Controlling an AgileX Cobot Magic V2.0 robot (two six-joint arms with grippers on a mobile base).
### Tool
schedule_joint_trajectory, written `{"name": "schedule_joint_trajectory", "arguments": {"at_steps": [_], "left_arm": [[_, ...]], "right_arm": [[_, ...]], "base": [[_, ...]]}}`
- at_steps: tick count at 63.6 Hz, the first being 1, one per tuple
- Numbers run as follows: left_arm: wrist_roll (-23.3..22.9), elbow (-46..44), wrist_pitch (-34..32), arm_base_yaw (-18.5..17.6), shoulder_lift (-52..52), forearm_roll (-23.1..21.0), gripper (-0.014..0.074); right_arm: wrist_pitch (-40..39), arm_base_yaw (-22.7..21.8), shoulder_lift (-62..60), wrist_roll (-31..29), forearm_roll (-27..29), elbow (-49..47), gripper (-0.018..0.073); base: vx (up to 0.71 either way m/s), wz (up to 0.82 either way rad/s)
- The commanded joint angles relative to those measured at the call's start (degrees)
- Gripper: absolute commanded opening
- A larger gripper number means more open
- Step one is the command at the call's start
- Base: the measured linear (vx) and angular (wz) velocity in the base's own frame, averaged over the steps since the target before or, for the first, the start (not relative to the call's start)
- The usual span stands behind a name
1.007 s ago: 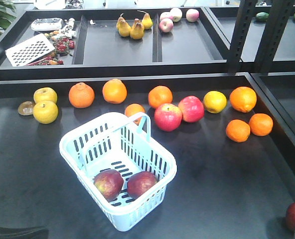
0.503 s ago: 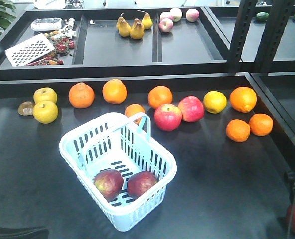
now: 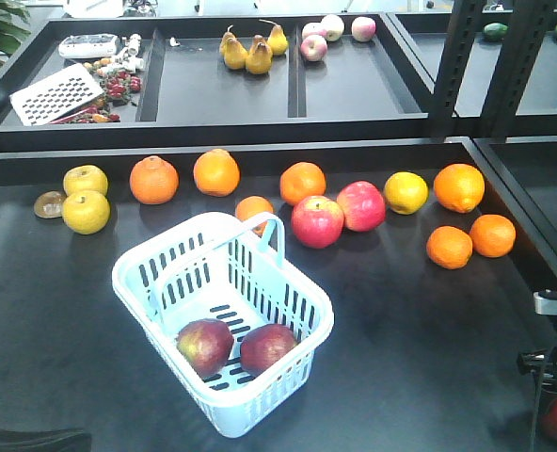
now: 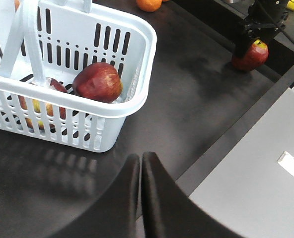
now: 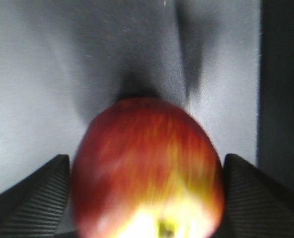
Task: Pick three apples into basket with both arms
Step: 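Reach the right gripper to a third red apple and grasp it, then carry the third apple into the basket and open the right gripper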
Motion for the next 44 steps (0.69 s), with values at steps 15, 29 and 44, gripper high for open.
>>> {"name": "schedule_joint_trajectory", "arguments": {"at_steps": [15, 29, 44], "left_arm": [[0.16, -1.55, -1.39, -0.11, 0.09, -2.13, -0.0006], [0.16, -1.55, -1.39, -0.11, 0.09, -2.13, -0.0006], [0.16, -1.55, -1.39, -0.11, 0.09, -2.13, -0.0006]], "right_arm": [[3.21, -0.25, -7.77, -5.77, 6.32, -1.15, 0.0100], [5.91, -0.21, -18.61, -20.76, 27.21, -1.15, -0.0009], [16.51, 0.42, -30.78, -38.97, 54.06, -1.15, -0.0004]], "base": [[0.00, 0.00], [0.00, 0.00], [0.00, 0.00]]}}
